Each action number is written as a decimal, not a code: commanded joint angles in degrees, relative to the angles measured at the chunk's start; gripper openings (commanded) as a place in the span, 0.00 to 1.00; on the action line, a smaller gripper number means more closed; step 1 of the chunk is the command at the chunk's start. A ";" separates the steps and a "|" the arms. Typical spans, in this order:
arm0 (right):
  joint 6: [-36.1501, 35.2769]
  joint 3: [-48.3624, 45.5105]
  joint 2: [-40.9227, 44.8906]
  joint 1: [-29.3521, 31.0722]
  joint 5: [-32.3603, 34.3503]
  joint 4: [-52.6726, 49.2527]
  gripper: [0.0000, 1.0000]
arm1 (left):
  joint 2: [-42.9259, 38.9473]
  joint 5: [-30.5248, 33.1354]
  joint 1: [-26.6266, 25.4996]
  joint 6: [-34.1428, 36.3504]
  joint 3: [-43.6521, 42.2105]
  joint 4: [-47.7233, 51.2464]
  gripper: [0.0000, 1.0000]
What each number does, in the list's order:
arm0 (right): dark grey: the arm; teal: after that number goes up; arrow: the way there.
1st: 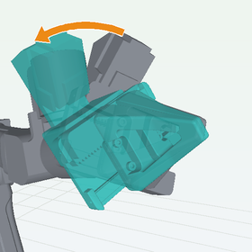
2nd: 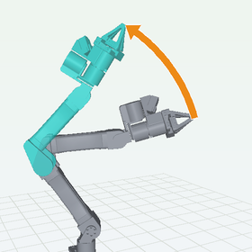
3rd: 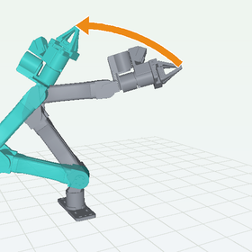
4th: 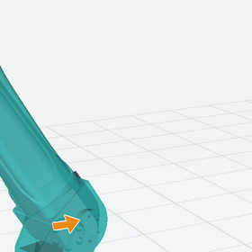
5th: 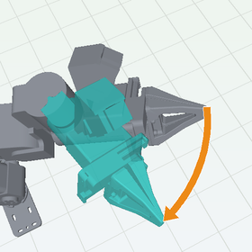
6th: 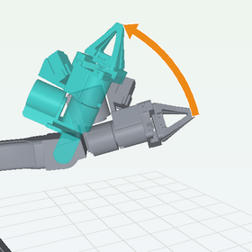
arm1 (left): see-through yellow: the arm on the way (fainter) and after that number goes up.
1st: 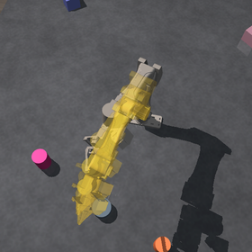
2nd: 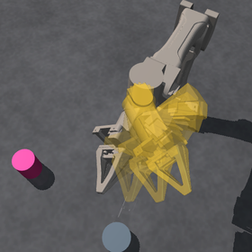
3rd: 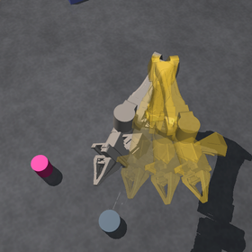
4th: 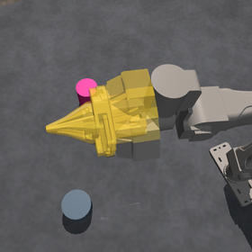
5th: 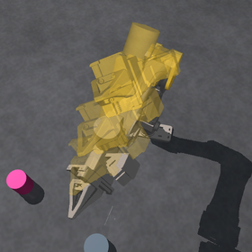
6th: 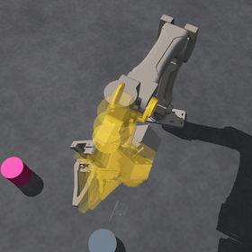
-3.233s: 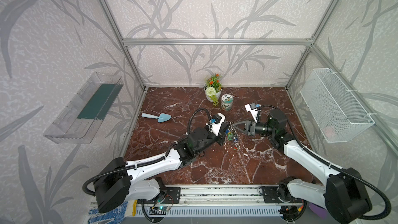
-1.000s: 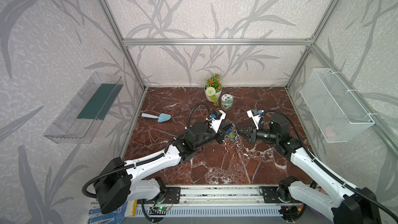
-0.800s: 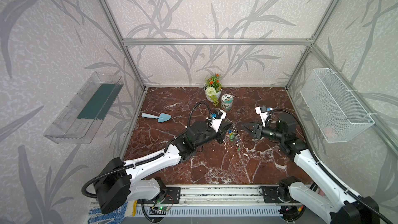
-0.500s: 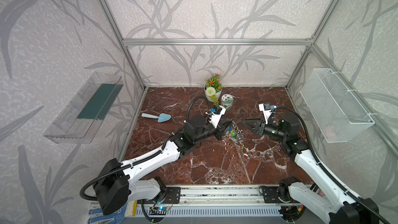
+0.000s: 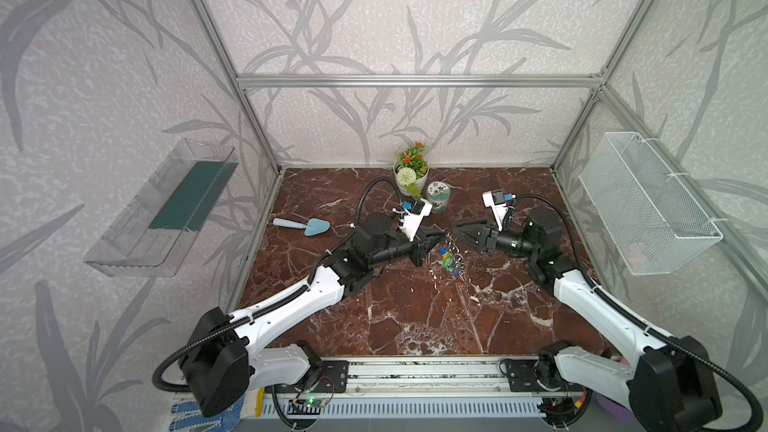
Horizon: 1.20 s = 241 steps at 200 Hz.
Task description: Put the keys on the keyring
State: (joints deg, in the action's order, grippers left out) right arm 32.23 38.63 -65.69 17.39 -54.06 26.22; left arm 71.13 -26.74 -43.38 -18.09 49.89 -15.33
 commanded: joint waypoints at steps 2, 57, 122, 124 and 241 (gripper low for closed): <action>3.84 1.15 -1.35 0.52 -3.18 7.97 0.46 | -1.45 -1.89 0.30 -1.02 2.32 -4.00 0.00; 3.97 0.57 -1.90 1.77 -4.08 9.20 0.38 | -1.98 -2.35 0.29 -2.48 0.92 -6.24 0.00; 8.82 -0.40 -1.55 2.74 -5.31 11.05 0.30 | -1.65 -2.42 0.46 -3.86 0.30 -9.35 0.00; 8.88 -0.49 -1.55 2.74 -5.36 11.18 0.30 | -1.58 -2.43 0.46 -3.92 0.30 -9.40 0.00; 16.42 -1.69 -2.76 2.72 -8.26 20.97 0.15 | -0.58 -7.18 2.97 -7.83 -0.71 -13.12 0.00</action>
State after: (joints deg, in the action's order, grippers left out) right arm 47.24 37.69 -68.47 19.84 -60.60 43.53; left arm 71.09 -32.27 -41.34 -24.12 49.43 -21.63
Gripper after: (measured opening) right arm 0.149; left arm 0.048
